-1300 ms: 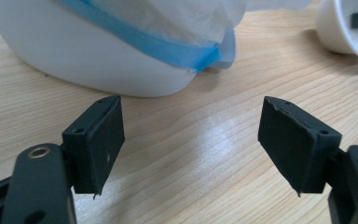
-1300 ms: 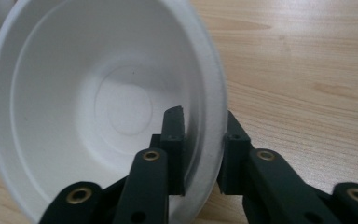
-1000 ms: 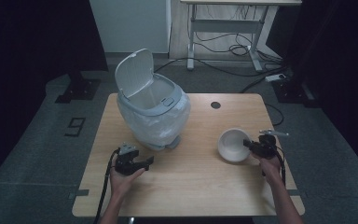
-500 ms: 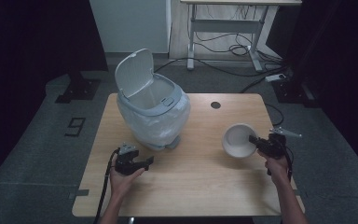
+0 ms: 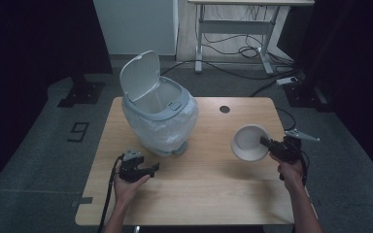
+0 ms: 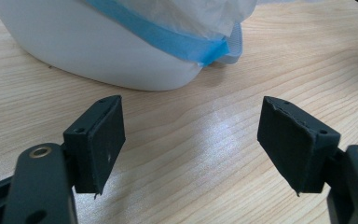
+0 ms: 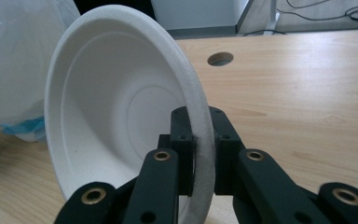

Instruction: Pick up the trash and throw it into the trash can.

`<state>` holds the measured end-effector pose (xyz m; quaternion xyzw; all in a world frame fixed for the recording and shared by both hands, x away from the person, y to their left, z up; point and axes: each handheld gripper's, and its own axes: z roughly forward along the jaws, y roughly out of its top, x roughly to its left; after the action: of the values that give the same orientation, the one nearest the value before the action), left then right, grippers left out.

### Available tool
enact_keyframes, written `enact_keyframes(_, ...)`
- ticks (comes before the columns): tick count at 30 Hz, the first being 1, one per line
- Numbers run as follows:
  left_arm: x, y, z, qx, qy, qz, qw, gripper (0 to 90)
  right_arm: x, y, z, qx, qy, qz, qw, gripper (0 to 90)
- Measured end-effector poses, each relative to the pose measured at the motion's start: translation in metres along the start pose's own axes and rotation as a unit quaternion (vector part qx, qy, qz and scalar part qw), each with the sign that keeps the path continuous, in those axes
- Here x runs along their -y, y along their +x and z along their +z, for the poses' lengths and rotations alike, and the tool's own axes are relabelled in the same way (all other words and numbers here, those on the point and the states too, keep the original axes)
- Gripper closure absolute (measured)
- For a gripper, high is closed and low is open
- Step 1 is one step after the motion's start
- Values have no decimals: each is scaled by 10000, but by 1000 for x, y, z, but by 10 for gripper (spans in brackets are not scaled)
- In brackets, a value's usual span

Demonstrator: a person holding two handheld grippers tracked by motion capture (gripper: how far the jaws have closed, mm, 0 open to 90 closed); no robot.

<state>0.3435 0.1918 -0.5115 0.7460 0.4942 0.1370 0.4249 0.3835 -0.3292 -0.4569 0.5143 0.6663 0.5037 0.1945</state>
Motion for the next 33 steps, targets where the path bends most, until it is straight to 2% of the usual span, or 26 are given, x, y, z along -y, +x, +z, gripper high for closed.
enact_keyframes(5, 0, 0, 1, 9, 12, -8, 10000, 230, -8, 6, -6, -88, -173, -46, 9998, 825)
enact_keyframes(15, -1, -1, -2, -46, -42, -13, 10000, 230, -26, 21, -12, -223, -332, -204, 9990, 825)
enact_keyframes(25, -1, -2, -1, 1, -6, 8, 10000, 236, -46, 40, -13, -305, -397, -469, 9976, 825)
enact_keyframes(33, -1, -2, -1, 39, -20, -6, 10000, 246, -57, 48, -12, -378, -513, -484, 9968, 825)
